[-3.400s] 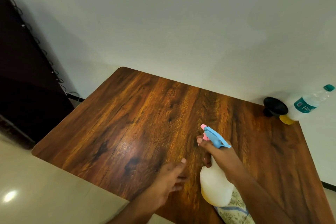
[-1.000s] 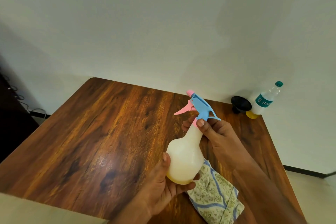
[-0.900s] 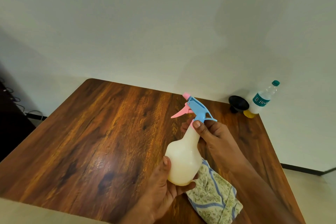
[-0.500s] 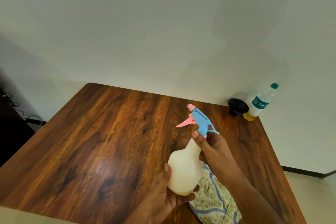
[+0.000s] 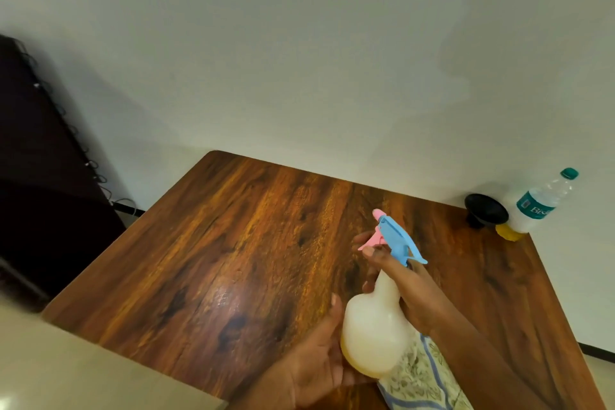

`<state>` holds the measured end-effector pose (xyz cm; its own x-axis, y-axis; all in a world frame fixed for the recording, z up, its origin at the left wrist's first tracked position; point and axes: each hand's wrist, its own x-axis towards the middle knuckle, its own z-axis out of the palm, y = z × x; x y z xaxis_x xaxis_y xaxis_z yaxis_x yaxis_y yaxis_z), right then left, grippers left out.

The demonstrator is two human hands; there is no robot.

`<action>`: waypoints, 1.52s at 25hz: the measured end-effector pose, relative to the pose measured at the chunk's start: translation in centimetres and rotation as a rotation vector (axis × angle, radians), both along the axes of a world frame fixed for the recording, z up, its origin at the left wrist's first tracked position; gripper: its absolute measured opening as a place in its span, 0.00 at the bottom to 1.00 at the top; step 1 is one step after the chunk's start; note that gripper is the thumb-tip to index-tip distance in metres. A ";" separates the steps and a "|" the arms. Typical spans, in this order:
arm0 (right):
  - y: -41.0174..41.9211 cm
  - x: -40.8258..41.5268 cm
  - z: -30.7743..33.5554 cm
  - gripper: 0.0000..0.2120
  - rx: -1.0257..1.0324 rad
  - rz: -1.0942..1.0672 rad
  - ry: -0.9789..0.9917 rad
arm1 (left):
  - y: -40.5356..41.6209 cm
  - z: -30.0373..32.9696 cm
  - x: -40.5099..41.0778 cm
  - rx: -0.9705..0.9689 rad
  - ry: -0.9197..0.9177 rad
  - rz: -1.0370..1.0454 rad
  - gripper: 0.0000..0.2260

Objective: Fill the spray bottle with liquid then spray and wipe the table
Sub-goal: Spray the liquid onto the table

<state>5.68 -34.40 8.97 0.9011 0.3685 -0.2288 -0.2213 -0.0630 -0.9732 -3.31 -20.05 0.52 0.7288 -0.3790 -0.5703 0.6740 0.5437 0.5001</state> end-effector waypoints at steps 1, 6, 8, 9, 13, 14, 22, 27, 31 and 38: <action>0.2 0.0 -0.8 0.33 -0.064 -0.001 0.007 | 0.5 -0.4 0.0 0.088 0.031 0.028 0.35; 1.3 -0.3 -4.4 0.29 -0.290 0.100 -0.067 | 3.6 -2.8 -1.0 0.268 0.212 0.167 0.40; 1.5 -0.5 -5.6 0.20 -0.367 0.072 -0.069 | 4.5 -3.5 -1.5 0.292 0.224 0.213 0.39; 1.6 -0.5 -6.1 0.16 -0.403 0.052 -0.070 | 4.9 -3.7 -1.7 0.289 0.222 0.229 0.38; 1.5 -0.3 -7.4 0.15 -0.446 0.011 -0.059 | 5.3 -3.8 -2.0 0.288 0.194 0.244 0.27; 1.5 -0.2 -7.8 0.15 -0.470 0.005 -0.061 | 5.3 -3.9 -2.0 0.288 0.190 0.244 0.26; 1.6 0.5 -8.0 0.17 -0.496 0.063 -0.124 | 5.7 -4.4 -1.8 0.305 0.165 0.236 0.31; 1.7 1.2 -7.9 0.18 -0.570 -0.005 -0.112 | 5.8 -4.5 -1.9 0.318 0.154 0.222 0.29; 1.4 1.3 -7.4 0.17 -0.529 0.083 -0.145 | 6.0 -4.4 -2.1 0.317 0.162 0.232 0.23; 1.3 1.2 -6.3 0.11 -0.535 0.047 -0.140 | 6.0 -4.4 -2.3 0.332 0.177 0.223 0.19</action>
<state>6.86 -33.10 2.64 0.9215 0.2745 -0.2746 -0.0772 -0.5637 -0.8224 -5.65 -14.00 -3.89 0.6525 0.0011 -0.7578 0.6492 0.5149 0.5597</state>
